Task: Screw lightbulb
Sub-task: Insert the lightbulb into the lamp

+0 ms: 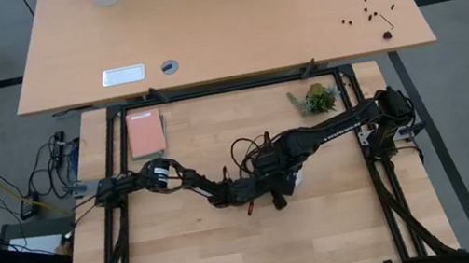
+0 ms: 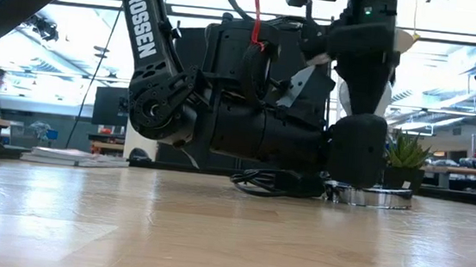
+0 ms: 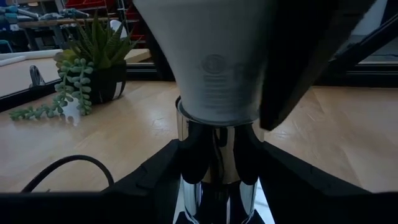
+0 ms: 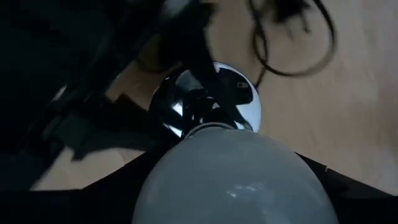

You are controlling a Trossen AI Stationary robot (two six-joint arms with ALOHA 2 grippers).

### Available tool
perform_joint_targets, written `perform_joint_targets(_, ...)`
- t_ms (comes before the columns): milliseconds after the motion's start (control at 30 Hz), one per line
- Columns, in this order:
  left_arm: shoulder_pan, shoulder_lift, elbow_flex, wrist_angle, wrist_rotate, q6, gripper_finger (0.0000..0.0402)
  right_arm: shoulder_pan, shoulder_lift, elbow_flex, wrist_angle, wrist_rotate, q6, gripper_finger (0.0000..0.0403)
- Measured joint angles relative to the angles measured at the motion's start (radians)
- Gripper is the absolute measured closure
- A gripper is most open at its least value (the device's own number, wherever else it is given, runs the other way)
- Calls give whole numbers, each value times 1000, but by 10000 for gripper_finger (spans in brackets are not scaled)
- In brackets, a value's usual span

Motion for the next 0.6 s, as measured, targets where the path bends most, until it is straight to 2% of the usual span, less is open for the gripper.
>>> perform_joint_targets(100, 1, 0, 0, 0, 0, 0, 202, 0, 0, 0, -8, 8, 97, 142)
perform_joint_targets(233, 1, 0, 0, 0, -2, 0, 202, 3, 0, 0, -8, 12, 63, 138)
perform_joint_targets(600, 1, 0, 0, -3, -1, 1, 202, -13, 0, 1, -21, -19, -501, 84)
